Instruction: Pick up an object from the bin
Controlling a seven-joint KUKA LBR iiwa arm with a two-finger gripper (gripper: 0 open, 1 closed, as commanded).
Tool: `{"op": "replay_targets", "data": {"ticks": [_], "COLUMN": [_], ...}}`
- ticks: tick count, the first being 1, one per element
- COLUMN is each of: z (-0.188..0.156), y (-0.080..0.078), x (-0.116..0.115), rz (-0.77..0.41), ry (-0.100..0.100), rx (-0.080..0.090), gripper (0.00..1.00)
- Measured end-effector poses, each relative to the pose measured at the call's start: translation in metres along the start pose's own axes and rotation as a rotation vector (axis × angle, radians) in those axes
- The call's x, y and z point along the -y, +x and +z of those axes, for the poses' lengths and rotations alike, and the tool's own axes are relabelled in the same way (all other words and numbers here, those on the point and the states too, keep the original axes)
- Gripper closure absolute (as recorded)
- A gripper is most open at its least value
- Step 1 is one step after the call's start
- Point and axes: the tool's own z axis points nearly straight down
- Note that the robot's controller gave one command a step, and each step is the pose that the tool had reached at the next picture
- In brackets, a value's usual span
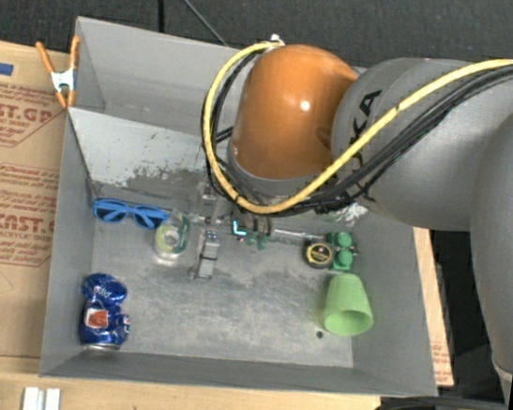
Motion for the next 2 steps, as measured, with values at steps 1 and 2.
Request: {"op": "replay_targets", "data": {"ticks": [1,2], "z": [0.087,0.147], "y": [0.026,0.046], "x": [-0.037,-0.085], "rz": [-0.182,-0.101], "ry": [0.001,0.001], "rx": [0.0,0.003], "gripper": [0.0,0.0]}}
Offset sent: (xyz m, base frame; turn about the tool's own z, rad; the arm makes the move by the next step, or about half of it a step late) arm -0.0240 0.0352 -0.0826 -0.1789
